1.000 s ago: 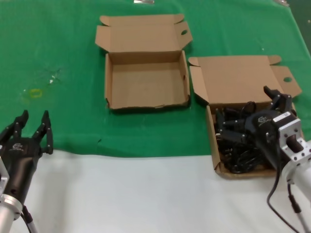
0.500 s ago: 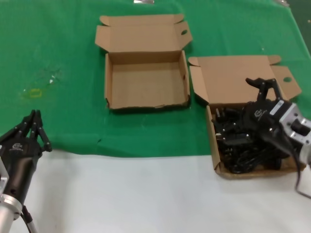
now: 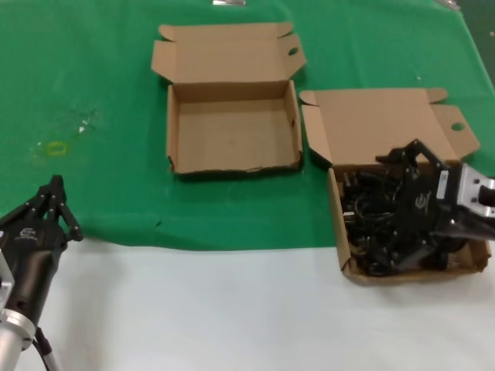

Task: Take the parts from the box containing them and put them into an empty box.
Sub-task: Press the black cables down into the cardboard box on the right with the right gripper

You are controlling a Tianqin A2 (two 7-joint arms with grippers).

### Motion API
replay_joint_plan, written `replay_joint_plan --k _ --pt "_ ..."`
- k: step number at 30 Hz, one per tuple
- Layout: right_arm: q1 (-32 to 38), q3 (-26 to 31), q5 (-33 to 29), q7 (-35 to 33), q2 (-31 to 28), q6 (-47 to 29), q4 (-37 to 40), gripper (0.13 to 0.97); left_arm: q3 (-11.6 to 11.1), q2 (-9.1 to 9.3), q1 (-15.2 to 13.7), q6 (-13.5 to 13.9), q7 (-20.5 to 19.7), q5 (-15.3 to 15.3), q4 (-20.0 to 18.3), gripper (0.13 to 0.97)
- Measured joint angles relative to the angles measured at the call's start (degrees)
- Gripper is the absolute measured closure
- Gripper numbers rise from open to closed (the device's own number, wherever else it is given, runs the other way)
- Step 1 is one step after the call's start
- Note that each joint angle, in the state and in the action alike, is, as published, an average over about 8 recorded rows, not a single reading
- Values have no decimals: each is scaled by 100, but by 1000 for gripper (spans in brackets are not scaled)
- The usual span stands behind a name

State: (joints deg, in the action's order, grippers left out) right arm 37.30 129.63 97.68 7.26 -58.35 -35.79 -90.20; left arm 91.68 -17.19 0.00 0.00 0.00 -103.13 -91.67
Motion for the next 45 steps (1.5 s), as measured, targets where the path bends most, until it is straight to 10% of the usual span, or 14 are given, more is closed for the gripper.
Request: replay_joint_plan --k 16,45 --pt "1523 -8 -1126 -1260 682 -2920 1390 129 0 0 0 0 0 0 0 953" --pt "1979 -307 -2115 -2767 1819 -2983 3315 208 0 0 0 0 -2 2 0 953"
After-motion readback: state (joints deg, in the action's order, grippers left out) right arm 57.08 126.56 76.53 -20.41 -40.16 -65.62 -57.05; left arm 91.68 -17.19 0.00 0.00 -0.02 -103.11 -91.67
